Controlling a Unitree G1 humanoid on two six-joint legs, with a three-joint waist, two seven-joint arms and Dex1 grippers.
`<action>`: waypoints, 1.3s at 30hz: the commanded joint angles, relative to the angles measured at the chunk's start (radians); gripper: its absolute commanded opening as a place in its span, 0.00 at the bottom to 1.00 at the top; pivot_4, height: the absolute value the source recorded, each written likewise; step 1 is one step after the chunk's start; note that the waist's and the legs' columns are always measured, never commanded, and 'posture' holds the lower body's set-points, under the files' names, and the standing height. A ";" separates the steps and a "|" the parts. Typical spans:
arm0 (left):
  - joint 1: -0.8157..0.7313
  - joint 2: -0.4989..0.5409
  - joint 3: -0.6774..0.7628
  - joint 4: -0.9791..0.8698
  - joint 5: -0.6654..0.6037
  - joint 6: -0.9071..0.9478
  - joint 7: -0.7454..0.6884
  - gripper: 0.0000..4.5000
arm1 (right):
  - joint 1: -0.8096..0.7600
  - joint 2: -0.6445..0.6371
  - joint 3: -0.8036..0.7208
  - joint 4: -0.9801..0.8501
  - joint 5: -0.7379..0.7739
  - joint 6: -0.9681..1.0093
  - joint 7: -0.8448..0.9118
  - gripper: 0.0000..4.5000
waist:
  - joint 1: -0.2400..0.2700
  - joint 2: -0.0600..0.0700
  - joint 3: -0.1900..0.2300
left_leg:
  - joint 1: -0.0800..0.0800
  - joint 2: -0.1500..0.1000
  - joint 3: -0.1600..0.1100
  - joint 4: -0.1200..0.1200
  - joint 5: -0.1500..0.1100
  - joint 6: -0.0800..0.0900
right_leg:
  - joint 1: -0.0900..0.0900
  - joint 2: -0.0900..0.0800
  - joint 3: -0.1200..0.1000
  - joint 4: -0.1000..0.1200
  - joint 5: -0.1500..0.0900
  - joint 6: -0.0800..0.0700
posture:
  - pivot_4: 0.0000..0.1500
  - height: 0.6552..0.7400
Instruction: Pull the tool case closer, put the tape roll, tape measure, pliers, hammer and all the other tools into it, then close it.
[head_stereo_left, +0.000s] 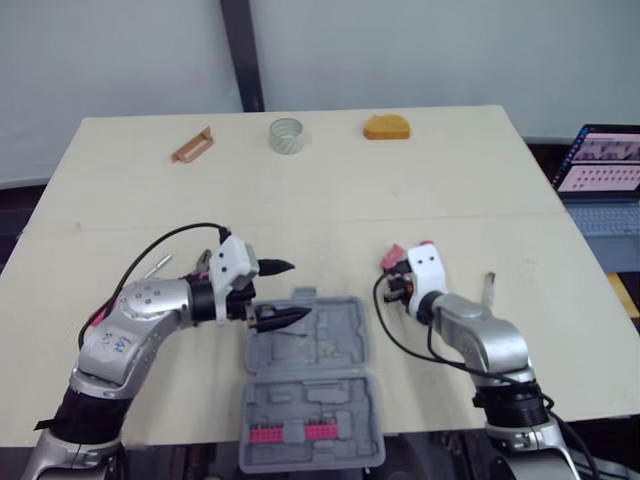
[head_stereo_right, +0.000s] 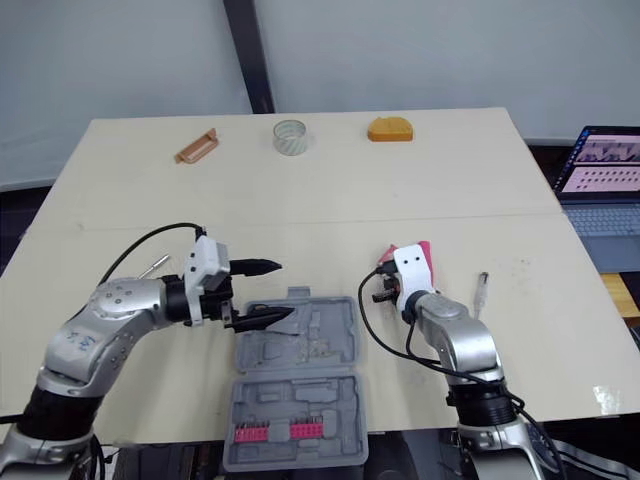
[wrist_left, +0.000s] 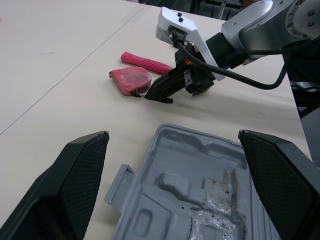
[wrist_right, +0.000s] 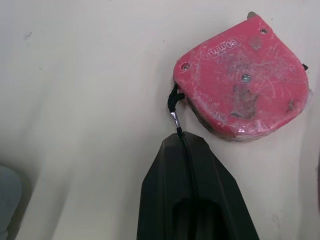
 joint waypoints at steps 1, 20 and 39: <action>-0.001 -0.003 0.003 -0.044 -0.006 -0.001 0.005 1.00 | 0.023 0.011 0.013 -0.002 -0.004 0.004 0.006 0.02 | 0.000 0.000 0.000 | 0.000 0.000 0.000 0.000 0.000 0.000 | 0.000 0.000 0.000 0.000 0.000 0.000 | 1.00 1.00; -0.014 0.027 -0.033 0.010 0.020 -0.037 -0.083 1.00 | 0.202 -0.113 -0.026 -0.285 0.102 0.104 0.131 0.02 | 0.007 0.000 0.000 | 0.000 0.000 0.000 0.000 0.000 0.000 | 0.000 0.000 0.000 -0.001 0.000 0.000 | 1.00 1.00; 0.031 0.098 -0.061 0.005 0.042 -0.087 -0.195 1.00 | 0.528 -0.257 -0.116 -0.567 0.254 0.192 0.215 0.02 | 0.011 0.000 0.000 | 0.000 0.000 -0.001 -0.001 0.000 0.000 | 0.001 0.000 0.000 -0.002 0.000 0.000 | 1.00 1.00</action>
